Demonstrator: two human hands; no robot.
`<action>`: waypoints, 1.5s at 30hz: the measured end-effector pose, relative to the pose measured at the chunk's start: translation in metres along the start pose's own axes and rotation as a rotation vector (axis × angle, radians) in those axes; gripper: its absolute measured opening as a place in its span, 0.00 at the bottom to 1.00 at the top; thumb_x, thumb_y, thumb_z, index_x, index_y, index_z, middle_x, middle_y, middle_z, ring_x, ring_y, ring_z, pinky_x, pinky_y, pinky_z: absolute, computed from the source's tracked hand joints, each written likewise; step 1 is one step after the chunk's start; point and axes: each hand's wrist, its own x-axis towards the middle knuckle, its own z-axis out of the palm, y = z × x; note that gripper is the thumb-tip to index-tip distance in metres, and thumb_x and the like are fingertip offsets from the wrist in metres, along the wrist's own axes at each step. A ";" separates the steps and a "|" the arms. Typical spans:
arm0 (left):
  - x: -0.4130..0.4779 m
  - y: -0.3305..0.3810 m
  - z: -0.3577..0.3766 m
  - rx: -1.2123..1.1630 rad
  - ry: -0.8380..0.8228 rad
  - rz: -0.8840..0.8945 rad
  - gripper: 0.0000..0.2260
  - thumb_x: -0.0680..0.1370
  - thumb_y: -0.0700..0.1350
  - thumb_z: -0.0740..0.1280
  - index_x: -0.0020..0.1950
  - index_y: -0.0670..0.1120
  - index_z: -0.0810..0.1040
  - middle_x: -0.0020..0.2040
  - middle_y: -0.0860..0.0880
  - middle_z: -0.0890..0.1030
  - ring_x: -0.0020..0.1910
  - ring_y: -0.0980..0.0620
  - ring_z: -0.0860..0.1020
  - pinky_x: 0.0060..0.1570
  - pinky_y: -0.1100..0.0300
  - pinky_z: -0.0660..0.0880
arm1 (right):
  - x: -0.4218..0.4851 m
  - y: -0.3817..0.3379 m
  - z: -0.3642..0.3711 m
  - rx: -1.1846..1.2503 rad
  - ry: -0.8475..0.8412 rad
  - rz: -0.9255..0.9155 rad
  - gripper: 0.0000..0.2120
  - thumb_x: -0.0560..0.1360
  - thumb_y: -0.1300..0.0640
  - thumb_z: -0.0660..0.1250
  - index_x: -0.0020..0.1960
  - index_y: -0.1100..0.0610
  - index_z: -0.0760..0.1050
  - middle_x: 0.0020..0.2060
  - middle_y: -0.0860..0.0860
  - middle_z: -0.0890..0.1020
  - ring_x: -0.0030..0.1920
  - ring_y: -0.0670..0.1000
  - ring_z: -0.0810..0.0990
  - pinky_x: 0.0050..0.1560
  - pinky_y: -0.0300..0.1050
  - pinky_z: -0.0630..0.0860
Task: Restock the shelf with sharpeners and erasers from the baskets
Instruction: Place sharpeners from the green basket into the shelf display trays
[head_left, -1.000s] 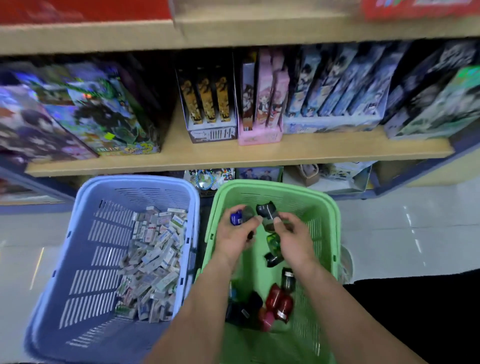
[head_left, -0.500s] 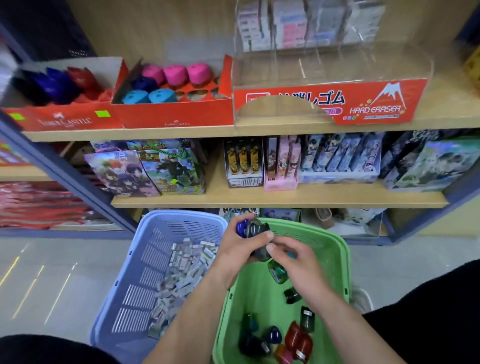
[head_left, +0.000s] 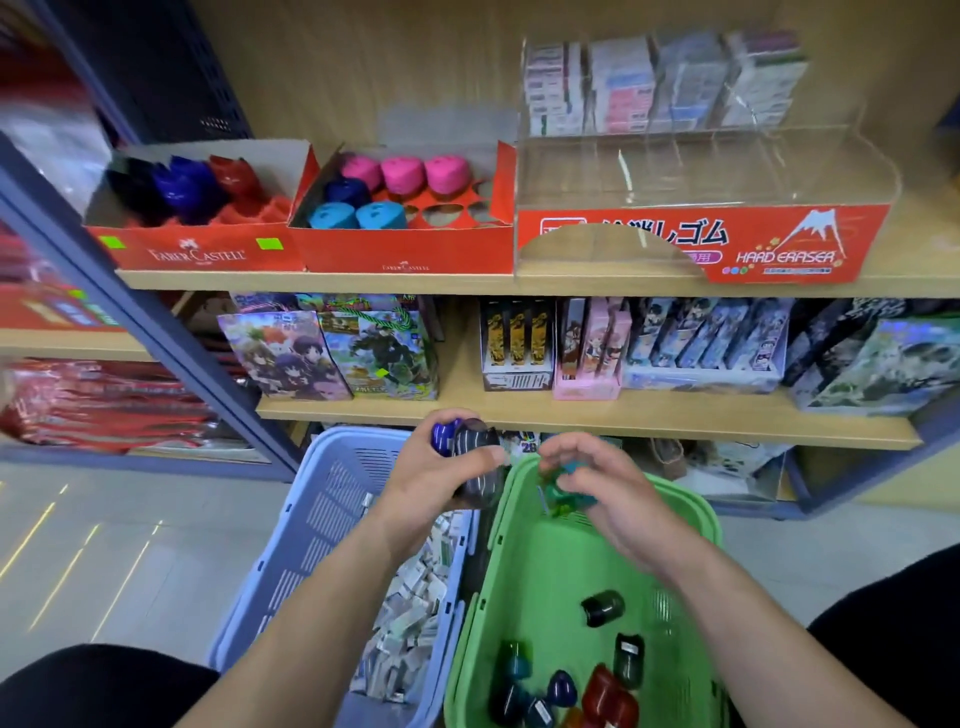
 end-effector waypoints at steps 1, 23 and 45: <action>-0.001 0.004 -0.004 -0.010 -0.002 0.011 0.17 0.72 0.37 0.78 0.57 0.50 0.79 0.43 0.50 0.83 0.42 0.46 0.81 0.43 0.48 0.83 | 0.002 -0.005 0.001 -0.021 -0.009 -0.018 0.13 0.75 0.64 0.71 0.55 0.50 0.81 0.53 0.47 0.83 0.58 0.49 0.81 0.60 0.47 0.78; -0.034 0.056 -0.042 0.106 0.077 0.349 0.28 0.59 0.52 0.80 0.57 0.55 0.78 0.45 0.51 0.85 0.42 0.53 0.83 0.42 0.63 0.78 | 0.009 -0.066 0.055 -0.288 0.052 -0.344 0.25 0.65 0.57 0.83 0.59 0.43 0.81 0.54 0.43 0.84 0.53 0.46 0.82 0.55 0.46 0.80; 0.002 0.153 -0.071 -0.067 0.204 0.568 0.23 0.63 0.43 0.78 0.56 0.50 0.78 0.40 0.59 0.83 0.40 0.57 0.81 0.42 0.59 0.81 | 0.113 -0.250 0.060 -0.883 0.213 -0.599 0.21 0.70 0.54 0.78 0.61 0.49 0.79 0.51 0.44 0.83 0.50 0.43 0.81 0.56 0.42 0.79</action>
